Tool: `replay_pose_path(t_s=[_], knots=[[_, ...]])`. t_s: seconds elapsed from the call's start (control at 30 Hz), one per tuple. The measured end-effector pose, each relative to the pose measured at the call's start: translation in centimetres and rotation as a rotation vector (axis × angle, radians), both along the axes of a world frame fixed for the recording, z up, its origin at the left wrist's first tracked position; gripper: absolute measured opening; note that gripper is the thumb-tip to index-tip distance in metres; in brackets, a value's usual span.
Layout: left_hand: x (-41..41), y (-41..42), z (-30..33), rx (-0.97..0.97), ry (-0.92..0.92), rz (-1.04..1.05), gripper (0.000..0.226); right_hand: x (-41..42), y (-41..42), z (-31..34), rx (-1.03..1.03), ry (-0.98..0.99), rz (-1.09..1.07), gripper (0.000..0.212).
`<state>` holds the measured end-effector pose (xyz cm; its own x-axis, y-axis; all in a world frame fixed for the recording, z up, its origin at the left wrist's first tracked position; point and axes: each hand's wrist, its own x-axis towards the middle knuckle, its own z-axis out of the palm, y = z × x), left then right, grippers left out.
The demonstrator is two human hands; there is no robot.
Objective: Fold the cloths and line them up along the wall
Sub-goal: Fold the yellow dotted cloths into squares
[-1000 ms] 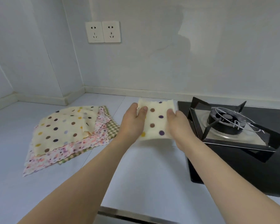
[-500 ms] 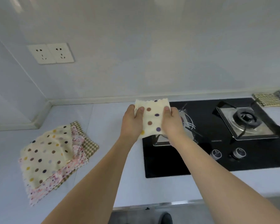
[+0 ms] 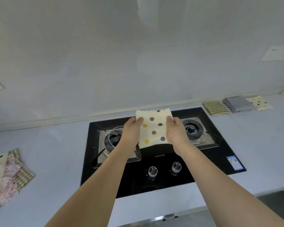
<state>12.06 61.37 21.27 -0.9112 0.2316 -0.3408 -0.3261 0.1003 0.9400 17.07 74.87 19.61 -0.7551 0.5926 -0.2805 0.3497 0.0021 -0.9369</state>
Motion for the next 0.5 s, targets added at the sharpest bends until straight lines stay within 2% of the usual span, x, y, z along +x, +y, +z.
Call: replay_pose_path(t_s=[0.07, 0.2, 0.37, 0.5], knots=[[0.2, 2.8, 0.2, 0.011, -0.033, -0.019, 0.017, 0.5, 3.3, -0.4, -0.064, -0.040, -0.013, 0.038], [-0.1, 9.2, -0.1, 0.000, -0.068, -0.062, 0.020, 1.5, 10.1, -0.9, -0.341, -0.095, -0.089, 0.031], [0.2, 18.8, -1.8, -0.057, -0.135, -0.149, 0.014, 4.1, 18.7, -1.9, -0.416, -0.086, -0.169, 0.032], [1.3, 27.4, -3.1, -0.113, -0.146, -0.191, 0.012, 6.2, 26.6, -2.6, -0.504, -0.033, -0.242, 0.022]])
